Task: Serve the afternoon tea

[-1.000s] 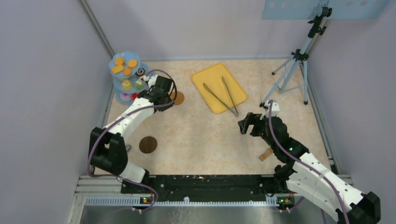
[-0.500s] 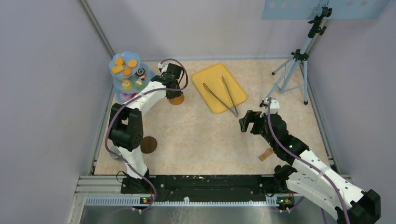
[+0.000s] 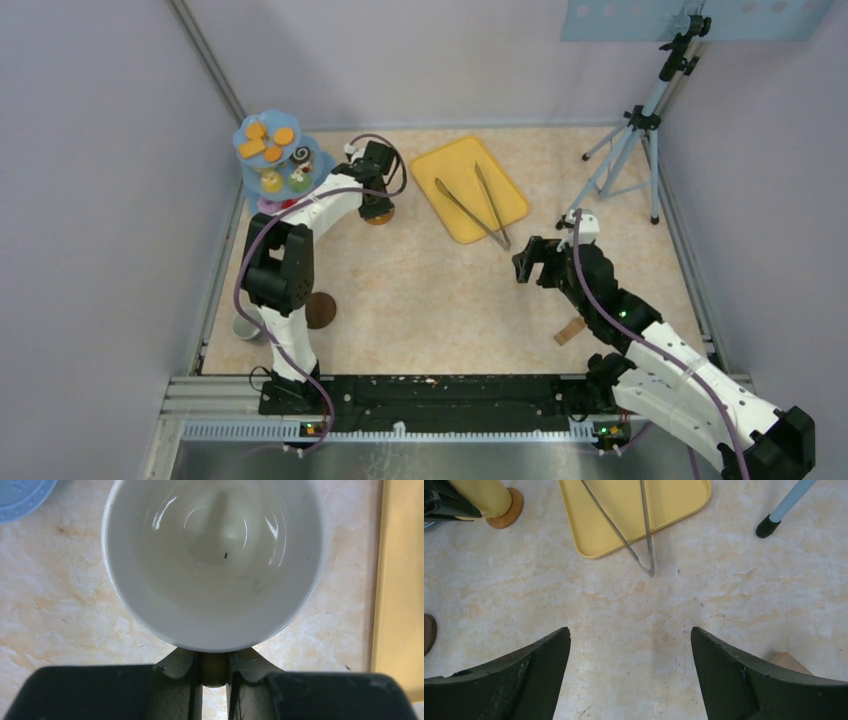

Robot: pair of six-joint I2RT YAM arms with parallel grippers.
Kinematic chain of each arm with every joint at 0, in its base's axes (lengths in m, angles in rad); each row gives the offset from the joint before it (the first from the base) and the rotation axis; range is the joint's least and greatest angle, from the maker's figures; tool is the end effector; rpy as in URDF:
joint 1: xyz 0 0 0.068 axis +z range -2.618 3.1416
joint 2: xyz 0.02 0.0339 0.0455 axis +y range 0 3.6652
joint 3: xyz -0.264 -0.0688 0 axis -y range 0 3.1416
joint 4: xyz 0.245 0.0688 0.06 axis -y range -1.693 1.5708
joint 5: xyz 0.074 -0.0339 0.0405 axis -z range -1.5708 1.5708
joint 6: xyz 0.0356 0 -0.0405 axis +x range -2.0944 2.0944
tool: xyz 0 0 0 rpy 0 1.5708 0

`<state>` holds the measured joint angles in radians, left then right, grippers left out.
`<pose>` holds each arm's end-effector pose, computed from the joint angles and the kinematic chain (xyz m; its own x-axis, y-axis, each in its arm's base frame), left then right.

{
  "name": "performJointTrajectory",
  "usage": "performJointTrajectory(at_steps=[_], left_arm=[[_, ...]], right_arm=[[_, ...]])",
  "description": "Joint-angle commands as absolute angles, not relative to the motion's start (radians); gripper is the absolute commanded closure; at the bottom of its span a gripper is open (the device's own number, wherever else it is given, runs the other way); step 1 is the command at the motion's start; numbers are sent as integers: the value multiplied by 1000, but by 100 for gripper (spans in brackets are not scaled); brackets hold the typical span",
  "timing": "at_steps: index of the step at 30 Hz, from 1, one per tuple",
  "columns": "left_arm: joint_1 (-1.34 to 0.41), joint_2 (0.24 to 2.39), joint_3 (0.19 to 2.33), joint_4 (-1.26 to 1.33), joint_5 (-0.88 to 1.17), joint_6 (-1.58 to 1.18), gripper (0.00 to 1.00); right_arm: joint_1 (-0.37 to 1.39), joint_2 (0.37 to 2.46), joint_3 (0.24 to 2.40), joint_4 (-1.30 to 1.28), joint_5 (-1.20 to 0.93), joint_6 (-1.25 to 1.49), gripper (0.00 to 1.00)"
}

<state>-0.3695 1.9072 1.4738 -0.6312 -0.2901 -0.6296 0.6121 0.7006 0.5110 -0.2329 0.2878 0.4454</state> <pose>0.3833 -0.1375 0.2197 -0.7868 -0.3003 -0.5392 -0.3051 0.9487 -0.0833 0.1439 0.0887 0.2521 -0.4489 0.1896 -0.8732 -0.1614 0.9440 0.2879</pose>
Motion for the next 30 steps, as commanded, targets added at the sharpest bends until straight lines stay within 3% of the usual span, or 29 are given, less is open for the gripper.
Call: performJointTrajectory(at_steps=[1,10,12,15,18,22,25,30], left_arm=[[-374,1885,1521,-597,-321,-642,100],[-379,1871,1506,-607,-301,-652,98],[-378,1861,1504,-620,-300,-666,84],[-378,1826,1496,-620,-300,-662,53],[-378,1769,1511,-638,-316,-642,35],[-378,1619,1507,-704,-346,-611,19],[-377,1431,1325,-752,-410,-605,6],[-356,1150,999,-858,-480,-707,8]], right_arm=[[607,696,545,-216,308,434,11],[607,706,539,-209,303,435,11],[607,706,538,-210,303,436,11],[607,704,539,-212,304,438,11],[608,704,536,-209,300,439,11],[607,706,531,-206,292,441,12],[607,701,527,-210,293,444,12],[607,706,501,-153,278,443,12]])
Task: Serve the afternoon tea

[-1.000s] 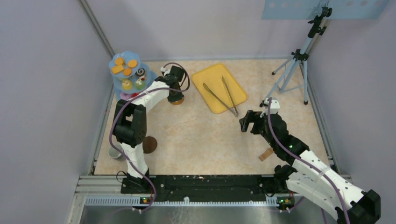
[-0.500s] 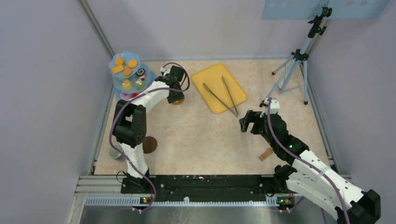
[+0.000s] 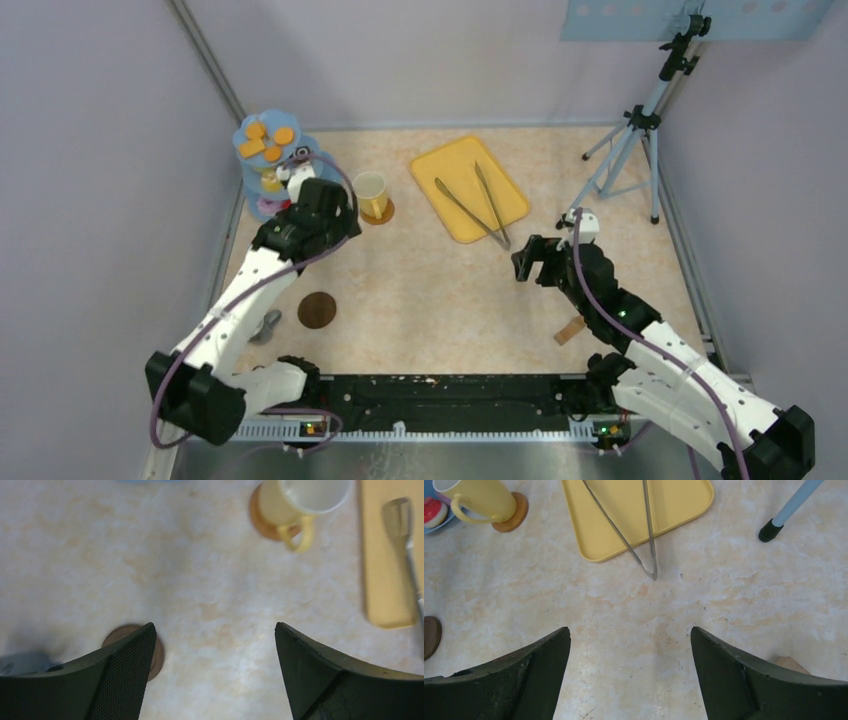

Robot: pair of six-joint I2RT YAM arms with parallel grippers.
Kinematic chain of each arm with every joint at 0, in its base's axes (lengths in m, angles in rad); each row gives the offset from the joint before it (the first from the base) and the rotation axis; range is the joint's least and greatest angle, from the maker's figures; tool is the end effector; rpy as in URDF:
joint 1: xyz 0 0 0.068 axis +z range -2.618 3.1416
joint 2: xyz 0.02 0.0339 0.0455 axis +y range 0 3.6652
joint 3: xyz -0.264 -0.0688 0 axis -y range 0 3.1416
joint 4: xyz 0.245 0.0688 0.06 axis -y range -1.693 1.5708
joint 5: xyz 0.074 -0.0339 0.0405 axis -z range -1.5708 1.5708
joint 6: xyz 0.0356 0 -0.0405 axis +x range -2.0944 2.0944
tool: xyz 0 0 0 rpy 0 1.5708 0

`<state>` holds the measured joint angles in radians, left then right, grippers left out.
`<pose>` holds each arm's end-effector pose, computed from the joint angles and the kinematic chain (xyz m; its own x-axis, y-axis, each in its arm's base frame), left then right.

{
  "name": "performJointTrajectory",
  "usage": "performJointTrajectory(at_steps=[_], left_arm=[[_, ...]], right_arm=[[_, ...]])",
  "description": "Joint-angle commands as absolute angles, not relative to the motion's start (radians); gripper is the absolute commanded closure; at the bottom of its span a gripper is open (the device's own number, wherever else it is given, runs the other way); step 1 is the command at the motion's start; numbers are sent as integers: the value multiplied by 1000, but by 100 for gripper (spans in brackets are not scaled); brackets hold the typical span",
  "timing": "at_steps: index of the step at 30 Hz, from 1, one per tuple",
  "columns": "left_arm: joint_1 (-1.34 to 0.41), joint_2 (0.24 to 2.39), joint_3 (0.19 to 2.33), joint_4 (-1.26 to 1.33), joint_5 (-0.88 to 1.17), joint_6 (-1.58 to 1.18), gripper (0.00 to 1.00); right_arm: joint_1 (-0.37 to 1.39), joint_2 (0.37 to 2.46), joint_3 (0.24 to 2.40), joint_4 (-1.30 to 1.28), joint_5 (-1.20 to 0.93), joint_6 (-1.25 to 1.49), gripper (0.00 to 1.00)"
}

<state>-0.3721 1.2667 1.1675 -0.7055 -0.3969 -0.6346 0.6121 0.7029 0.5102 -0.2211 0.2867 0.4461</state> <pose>0.2516 -0.0834 0.3238 -0.5914 -0.3561 -0.7235 -0.3290 0.9257 -0.1867 0.1446 0.0892 0.2526 -0.4432 0.1945 -0.8751 -0.1640 0.9421 0.2925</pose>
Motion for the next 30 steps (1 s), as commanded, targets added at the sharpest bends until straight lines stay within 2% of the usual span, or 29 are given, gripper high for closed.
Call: performJointTrajectory(at_steps=[1,5,9,15,17,22,27,30], left_arm=[[-348,1116,970,-878,-487,-730,8],[-310,1056,856,-860,-427,-818,18],[-251,1098,706,-732,-327,-890,14],[-150,1196,590,-484,-225,-888,31],[-148,1229,570,-412,-210,-891,43],[-146,1357,601,-330,-177,-893,58],[-140,1488,679,-238,-182,-875,67],[-140,1554,752,-208,-177,-871,68]], right_arm=[[607,714,503,-149,272,441,12],[607,737,509,-135,239,437,13],[607,746,509,-132,227,444,14],[607,723,516,-168,246,444,14],[607,708,510,-171,253,445,14],[607,700,503,-182,247,460,14],[607,696,503,-195,252,461,15],[608,692,505,-209,260,460,15]])
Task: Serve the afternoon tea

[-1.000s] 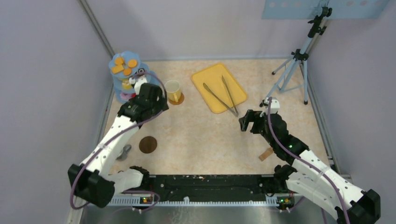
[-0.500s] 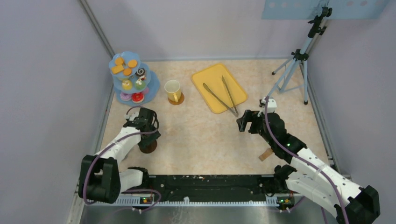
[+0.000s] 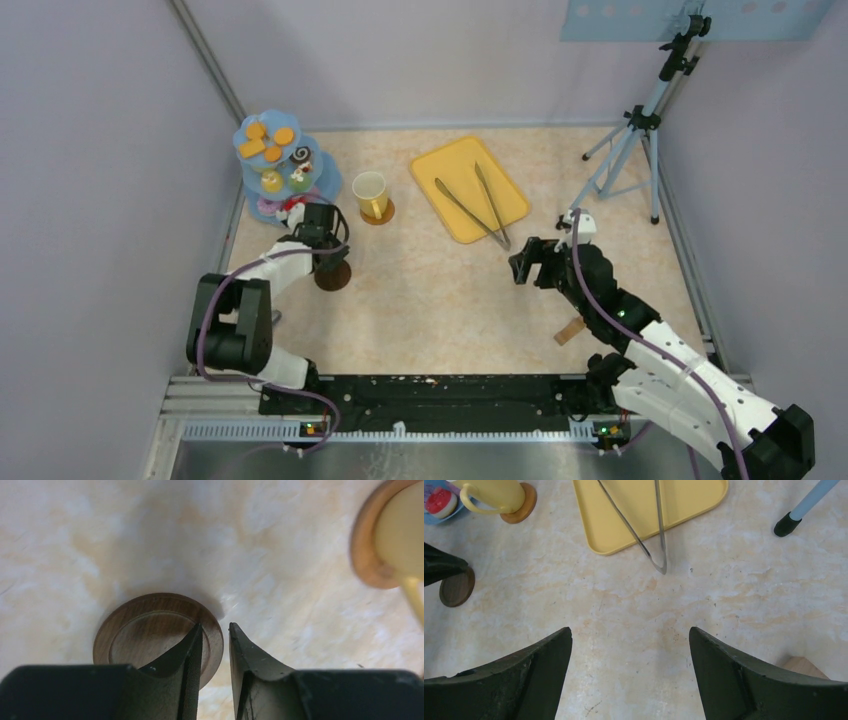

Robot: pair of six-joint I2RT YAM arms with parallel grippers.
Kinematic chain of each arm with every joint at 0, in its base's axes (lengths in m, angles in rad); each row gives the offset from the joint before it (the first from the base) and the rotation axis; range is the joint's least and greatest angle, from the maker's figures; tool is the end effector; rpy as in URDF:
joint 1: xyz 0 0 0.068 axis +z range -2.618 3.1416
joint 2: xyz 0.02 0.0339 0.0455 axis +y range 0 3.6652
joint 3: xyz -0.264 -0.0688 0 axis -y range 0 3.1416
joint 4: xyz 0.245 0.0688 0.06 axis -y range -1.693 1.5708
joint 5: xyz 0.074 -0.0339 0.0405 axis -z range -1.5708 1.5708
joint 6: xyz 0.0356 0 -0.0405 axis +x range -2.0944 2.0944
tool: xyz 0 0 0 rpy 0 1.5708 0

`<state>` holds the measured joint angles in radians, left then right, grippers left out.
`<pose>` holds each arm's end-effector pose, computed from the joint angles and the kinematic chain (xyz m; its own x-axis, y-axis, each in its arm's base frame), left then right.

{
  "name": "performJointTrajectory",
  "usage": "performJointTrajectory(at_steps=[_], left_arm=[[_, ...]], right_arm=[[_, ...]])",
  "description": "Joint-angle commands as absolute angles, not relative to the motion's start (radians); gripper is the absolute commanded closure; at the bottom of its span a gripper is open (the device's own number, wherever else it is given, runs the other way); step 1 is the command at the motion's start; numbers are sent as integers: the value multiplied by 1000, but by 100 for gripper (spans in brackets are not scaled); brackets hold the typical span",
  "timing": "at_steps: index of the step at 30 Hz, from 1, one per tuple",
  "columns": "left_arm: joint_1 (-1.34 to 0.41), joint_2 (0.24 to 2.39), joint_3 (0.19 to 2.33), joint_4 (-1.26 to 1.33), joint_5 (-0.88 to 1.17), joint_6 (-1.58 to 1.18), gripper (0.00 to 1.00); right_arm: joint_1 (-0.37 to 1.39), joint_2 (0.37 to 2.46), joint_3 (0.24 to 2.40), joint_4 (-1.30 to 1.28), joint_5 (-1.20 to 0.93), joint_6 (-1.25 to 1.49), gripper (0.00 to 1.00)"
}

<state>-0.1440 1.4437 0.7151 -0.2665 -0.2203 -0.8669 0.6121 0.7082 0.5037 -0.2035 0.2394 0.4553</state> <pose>0.2668 -0.0308 0.1658 -0.5543 -0.6713 -0.4921 -0.6184 0.7278 -0.2964 0.1450 0.0915 0.2511 -0.4588 0.1999 -0.8658 -0.1985 0.9267 0.3191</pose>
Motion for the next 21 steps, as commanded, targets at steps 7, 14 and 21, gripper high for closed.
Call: performJointTrajectory(at_steps=[7,14,21], left_arm=[[-140,1698,913,-190,-201,-873,71],[-132,1748,993,-214,-275,-844,73],[-130,1622,1082,-360,-317,-792,72]], right_arm=[[607,693,506,-207,265,463,15],[607,687,509,-224,270,462,15],[607,693,508,-210,265,456,15]])
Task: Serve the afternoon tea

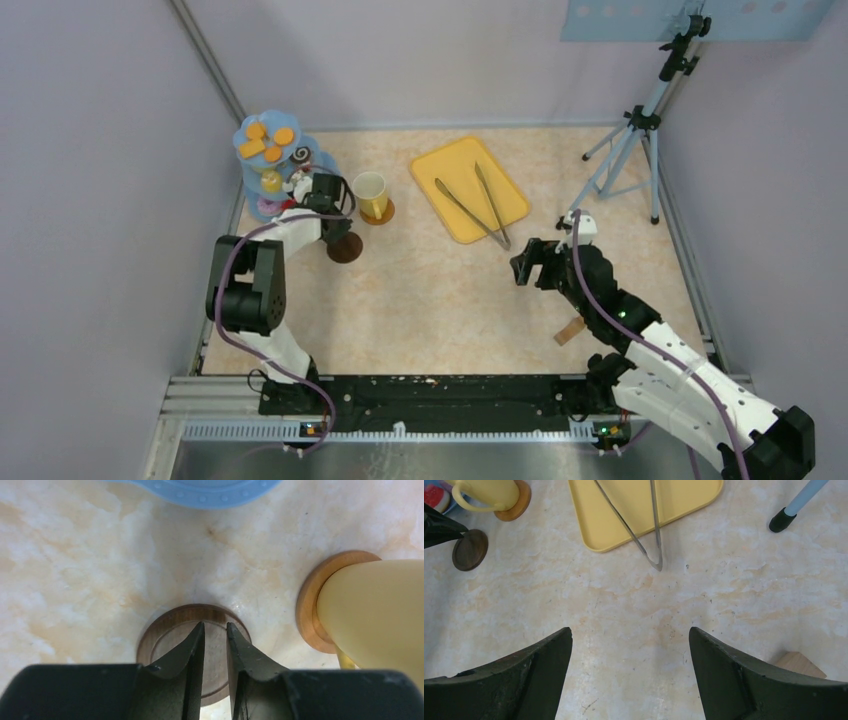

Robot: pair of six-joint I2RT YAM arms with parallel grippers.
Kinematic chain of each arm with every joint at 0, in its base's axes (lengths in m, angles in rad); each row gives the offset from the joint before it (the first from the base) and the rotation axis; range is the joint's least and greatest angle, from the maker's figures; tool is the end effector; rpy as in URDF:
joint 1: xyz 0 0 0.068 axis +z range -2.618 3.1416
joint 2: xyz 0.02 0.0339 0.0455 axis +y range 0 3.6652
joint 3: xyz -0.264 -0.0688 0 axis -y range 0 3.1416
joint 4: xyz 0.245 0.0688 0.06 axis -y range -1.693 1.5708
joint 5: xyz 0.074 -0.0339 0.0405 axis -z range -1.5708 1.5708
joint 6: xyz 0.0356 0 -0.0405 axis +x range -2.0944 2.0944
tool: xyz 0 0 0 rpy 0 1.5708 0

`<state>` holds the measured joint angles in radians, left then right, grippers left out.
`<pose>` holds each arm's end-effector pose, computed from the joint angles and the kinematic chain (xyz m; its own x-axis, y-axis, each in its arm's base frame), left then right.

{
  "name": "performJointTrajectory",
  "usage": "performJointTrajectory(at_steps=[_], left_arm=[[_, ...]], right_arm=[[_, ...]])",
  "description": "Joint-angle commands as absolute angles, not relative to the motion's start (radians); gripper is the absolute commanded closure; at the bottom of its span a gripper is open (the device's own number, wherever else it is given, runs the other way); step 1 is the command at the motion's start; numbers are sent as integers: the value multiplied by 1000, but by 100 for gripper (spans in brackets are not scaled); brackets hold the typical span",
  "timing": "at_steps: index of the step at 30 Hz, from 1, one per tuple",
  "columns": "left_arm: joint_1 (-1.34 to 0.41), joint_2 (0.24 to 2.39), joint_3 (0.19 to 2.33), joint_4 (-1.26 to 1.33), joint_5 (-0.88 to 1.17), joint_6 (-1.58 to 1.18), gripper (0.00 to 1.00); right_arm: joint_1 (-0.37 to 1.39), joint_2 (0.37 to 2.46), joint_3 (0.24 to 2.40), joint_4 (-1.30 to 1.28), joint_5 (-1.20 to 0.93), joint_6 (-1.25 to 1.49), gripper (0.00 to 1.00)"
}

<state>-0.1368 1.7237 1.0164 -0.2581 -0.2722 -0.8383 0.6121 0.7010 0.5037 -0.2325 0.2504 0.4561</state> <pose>0.3451 -0.0378 0.1718 -0.5297 -0.6500 -0.5449 -0.6192 0.7354 -0.2753 0.1433 0.0898 0.2494 -0.4702 0.1913 -0.8616 -0.1840 0.9335 0.3077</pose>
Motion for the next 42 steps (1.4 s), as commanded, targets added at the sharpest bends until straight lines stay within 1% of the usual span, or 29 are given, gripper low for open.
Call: performJointTrajectory(at_steps=[1,3,4,6,9,13,16,19,21,23,25,27,30,32,35,41,42], left_arm=[[-131,1578,1095,-387,-300,-776,69],[-134,1489,1138,-467,-291,-755,60],[-134,1446,1157,-524,-298,-753,51],[-133,1357,1184,-648,-323,-756,29],[-131,1220,1170,-837,-424,-754,3],[-58,1123,1178,-1116,-594,-820,1],[82,1076,1165,-1215,-575,-837,1],[204,1017,1122,-1177,-498,-815,1],[302,1013,1102,-1119,-396,-787,1],[384,1046,1093,-1086,-293,-791,1],[434,1101,1098,-1119,-265,-838,1],[468,1154,1112,-1173,-265,-916,1],[487,1173,1088,-1181,-289,-989,1],[521,1163,1045,-1153,-283,-1013,1],[579,1150,987,-1086,-209,-1014,1],[605,1208,930,-1041,-188,-1057,1],[611,1217,916,-1016,-191,-1050,4]], right_arm=[[607,692,505,-208,262,457,15],[607,689,496,-197,251,457,15],[607,687,490,-188,243,458,15],[607,689,479,-167,229,458,15],[607,698,480,-152,222,451,15],[608,703,488,-143,201,450,15],[607,701,484,-133,184,450,16],[607,706,485,-124,175,451,16],[607,708,488,-126,169,452,16],[607,709,491,-129,165,452,16],[607,706,495,-136,164,451,16],[607,699,498,-147,171,451,16],[607,686,493,-151,181,452,17],[607,683,490,-152,180,451,16],[607,684,490,-154,181,452,17],[607,688,495,-158,183,451,17],[607,687,496,-159,186,451,17]])
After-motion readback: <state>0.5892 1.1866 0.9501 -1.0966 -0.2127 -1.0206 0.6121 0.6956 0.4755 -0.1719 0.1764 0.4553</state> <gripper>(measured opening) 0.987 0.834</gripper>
